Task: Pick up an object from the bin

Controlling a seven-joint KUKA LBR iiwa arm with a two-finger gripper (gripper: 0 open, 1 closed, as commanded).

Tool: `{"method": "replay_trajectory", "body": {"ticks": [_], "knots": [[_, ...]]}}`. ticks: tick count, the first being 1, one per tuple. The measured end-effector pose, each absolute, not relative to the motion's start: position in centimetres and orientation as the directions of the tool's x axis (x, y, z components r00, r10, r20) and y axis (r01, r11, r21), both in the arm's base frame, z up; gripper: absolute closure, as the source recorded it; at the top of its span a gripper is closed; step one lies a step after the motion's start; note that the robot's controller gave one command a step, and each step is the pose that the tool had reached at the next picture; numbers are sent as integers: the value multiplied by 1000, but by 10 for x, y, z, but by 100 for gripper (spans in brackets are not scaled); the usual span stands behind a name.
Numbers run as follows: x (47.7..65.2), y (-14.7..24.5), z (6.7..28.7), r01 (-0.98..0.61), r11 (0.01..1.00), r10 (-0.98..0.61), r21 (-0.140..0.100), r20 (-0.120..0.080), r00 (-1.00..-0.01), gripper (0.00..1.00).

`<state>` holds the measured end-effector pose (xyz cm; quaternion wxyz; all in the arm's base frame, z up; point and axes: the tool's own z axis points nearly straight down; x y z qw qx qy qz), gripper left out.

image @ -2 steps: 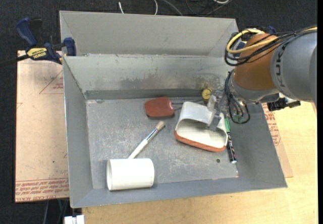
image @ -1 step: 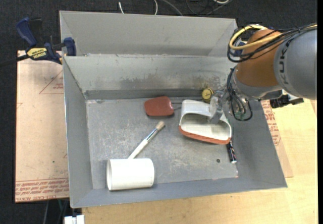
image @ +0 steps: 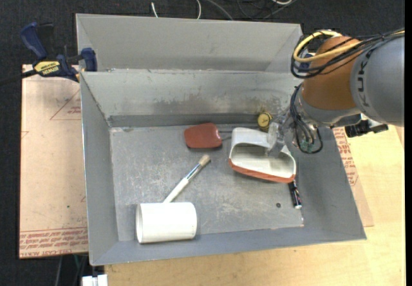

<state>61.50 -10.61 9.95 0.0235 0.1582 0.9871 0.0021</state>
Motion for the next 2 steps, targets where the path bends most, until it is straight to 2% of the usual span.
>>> {"method": "replay_trajectory", "body": {"ticks": [2], "knots": [[615, -106, 132, 311, 950, 312, 12, -45, -949, 100]]}}
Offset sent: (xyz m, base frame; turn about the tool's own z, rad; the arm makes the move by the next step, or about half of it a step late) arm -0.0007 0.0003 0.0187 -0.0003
